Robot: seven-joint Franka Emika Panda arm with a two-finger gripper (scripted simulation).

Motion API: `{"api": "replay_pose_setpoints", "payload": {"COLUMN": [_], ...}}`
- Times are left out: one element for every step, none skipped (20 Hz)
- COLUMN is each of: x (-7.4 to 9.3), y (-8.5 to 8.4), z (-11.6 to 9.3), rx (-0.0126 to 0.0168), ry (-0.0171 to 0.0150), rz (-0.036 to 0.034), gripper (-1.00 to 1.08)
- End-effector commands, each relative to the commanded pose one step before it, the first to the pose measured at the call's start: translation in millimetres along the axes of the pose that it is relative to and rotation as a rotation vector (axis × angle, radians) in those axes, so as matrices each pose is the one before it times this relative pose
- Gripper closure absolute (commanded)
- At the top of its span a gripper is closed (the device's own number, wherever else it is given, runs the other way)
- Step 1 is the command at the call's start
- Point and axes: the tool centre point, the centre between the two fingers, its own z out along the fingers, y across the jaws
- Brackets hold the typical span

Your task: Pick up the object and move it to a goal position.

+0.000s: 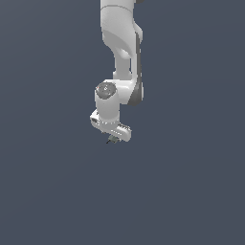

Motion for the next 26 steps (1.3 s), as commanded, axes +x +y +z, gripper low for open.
{"api": "replay_pose_setpoints", "payload": {"x": [-0.93, -0.17, -0.07, 0.1, -0.02, -0.06, -0.1, 0.0, -0.19, -0.03, -0.13, -0.17, -0.2, -0.13, -0.11, 0.04, -0.01, 0.18, 0.13, 0.25, 0.12, 0.05, 0.0, 0.0, 0.0, 0.0], "y": [2.49, 0.44, 0.1, -0.52, -0.02, -0.05, -0.08, 0.25, -0.14, 0.35, 0.17, 0.14, 0.11, 0.19, 0.01, 0.13, -0.22, 0.05, -0.18, 0.1, -0.09, -0.03, 0.0, 0.0, 0.0, 0.0], "z": [4.1, 0.67, 0.22, -0.91, 0.34, 1.02, 1.7, 2.31, 3.04, 3.61, 4.28, 4.91, 5.51, 5.4, 4.7, 3.96, 3.33, 2.58, 2.0, 1.28, 0.8, 0.26, 0.0, 0.0, 0.0, 0.0], "rx": [-0.0001, -0.00012, -0.00004, -0.00034, 0.0, 0.0, 0.0, 0.00004, 0.0, 0.00005, 0.00003, 0.00003, 0.00002, 0.00003, 0.00002, 0.00005, 0.0, 0.00006, 0.0, 0.00011, 0.0, 0.0, 0.0, 0.0, 0.0, 0.0], "ry": [0.00189, 0.00013, 0.00004, -0.00124, 0.0, 0.0, 0.0, 0.0001, 0.0, 0.00014, 0.0001, 0.0001, 0.0001, 0.00013, 0.00008, 0.00012, 0.0, 0.0001, 0.0, 0.00014, 0.0, 0.0, 0.0, 0.0, 0.0, 0.0], "rz": [0.02135, 0.00316, 0.00098, -0.00631, 0.0, 0.0, 0.0, 0.00068, 0.0, 0.00097, 0.00068, 0.00068, 0.00068, 0.00084, 0.00048, 0.00068, 0.0, 0.00047, 0.0, 0.00045, 0.0, 0.0, 0.0, 0.0, 0.0, 0.0], "gripper": [-0.92, -0.92, -0.92, -0.92, -0.92, -0.92, -0.92, -0.92, -0.92, -0.92, -0.92, -0.92, -0.92, -0.92, -0.92, -0.92, -0.92, -0.92, -0.92, -0.92, -0.92, -0.92, 1.08, 1.08, 1.08, 1.08]}}
